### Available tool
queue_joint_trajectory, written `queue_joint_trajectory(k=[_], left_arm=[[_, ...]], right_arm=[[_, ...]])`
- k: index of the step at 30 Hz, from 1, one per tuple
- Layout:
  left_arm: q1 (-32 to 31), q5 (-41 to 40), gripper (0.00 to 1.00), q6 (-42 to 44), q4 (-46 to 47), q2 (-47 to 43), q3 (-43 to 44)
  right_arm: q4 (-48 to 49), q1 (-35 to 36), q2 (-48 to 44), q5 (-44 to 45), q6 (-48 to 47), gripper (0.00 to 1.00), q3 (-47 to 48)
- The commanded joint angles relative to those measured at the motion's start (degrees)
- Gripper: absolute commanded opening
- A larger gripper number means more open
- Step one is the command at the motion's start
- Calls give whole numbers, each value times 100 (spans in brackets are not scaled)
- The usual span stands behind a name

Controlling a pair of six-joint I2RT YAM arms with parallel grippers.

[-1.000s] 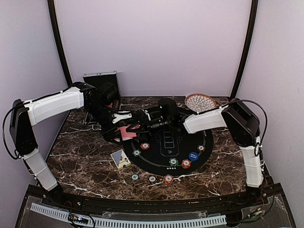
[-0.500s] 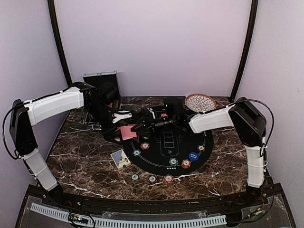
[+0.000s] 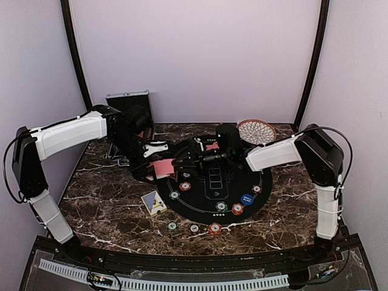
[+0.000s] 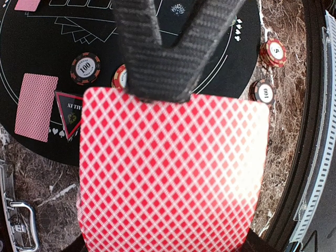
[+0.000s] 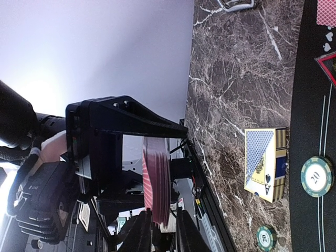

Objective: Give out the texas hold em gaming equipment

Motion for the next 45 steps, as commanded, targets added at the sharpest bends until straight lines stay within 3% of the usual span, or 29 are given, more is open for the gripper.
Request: queue_joint_trajectory(k=[1, 3, 9, 26, 34, 38, 45], left_arm=[[11, 62, 0, 25, 12, -250, -62], [11, 56, 0, 25, 7, -249, -69], [20, 53, 0, 26, -7, -249, -87], [20, 10, 0, 26, -10, -260, -119], [29, -4, 0, 26, -22, -278, -175], [29, 10, 0, 32, -37, -289, -193], [33, 51, 0, 52, -38, -285, -195]], right_arm=[[525, 0, -179, -87, 228, 33, -59], [554, 27, -154, -112, 237, 39, -61], [645, 112, -33, -149, 297, 39, 7], [701, 119, 24, -270, 381, 1, 22], [453, -414, -641, -330, 110, 0, -883], [-375, -761, -1099, -357, -609, 0, -1403], [-3159, -1743, -2026, -56, -2621, 0, -2166]])
